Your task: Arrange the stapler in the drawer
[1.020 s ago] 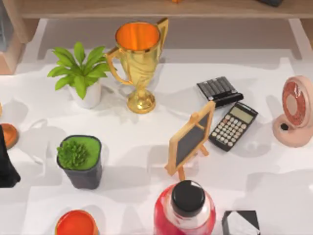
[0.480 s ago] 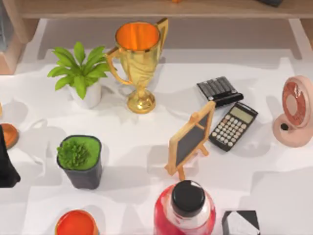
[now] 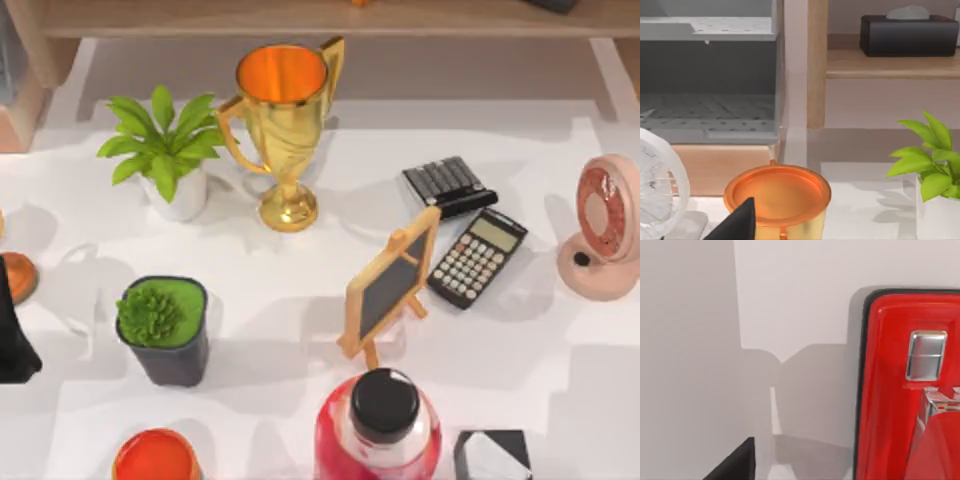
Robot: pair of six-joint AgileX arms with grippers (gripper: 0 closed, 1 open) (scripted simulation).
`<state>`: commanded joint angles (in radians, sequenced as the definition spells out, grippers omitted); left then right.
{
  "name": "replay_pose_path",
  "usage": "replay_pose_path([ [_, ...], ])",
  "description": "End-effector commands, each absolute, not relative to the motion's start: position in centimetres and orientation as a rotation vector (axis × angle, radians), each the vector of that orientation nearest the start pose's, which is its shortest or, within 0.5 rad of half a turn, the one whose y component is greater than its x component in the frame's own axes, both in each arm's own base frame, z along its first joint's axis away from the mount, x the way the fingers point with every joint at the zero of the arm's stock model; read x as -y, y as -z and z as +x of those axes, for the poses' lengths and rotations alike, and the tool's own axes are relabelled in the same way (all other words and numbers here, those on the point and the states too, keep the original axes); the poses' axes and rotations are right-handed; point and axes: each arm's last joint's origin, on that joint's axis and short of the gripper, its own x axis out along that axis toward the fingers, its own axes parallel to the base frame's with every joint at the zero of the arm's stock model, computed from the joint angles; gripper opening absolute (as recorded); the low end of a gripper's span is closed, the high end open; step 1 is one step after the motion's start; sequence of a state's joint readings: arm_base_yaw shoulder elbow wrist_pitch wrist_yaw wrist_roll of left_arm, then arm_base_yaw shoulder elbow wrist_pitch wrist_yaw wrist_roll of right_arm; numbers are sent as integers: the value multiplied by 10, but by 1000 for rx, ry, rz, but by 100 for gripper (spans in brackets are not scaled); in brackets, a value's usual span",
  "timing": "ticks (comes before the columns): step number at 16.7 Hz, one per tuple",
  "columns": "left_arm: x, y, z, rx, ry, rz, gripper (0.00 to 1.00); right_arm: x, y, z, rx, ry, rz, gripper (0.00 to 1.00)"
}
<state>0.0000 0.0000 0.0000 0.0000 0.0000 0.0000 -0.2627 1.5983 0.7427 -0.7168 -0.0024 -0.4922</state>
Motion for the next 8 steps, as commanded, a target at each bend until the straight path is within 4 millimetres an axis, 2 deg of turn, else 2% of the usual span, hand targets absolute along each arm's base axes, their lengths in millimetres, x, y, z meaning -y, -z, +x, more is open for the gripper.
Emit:
replay_pose_path([
  [4,1,-160,106,0,0,0,100,61,-119,231,-1564,-183,-178,100],
  [8,1,-160,106,0,0,0,100,61,-119,231,-1564,-183,-178,70],
])
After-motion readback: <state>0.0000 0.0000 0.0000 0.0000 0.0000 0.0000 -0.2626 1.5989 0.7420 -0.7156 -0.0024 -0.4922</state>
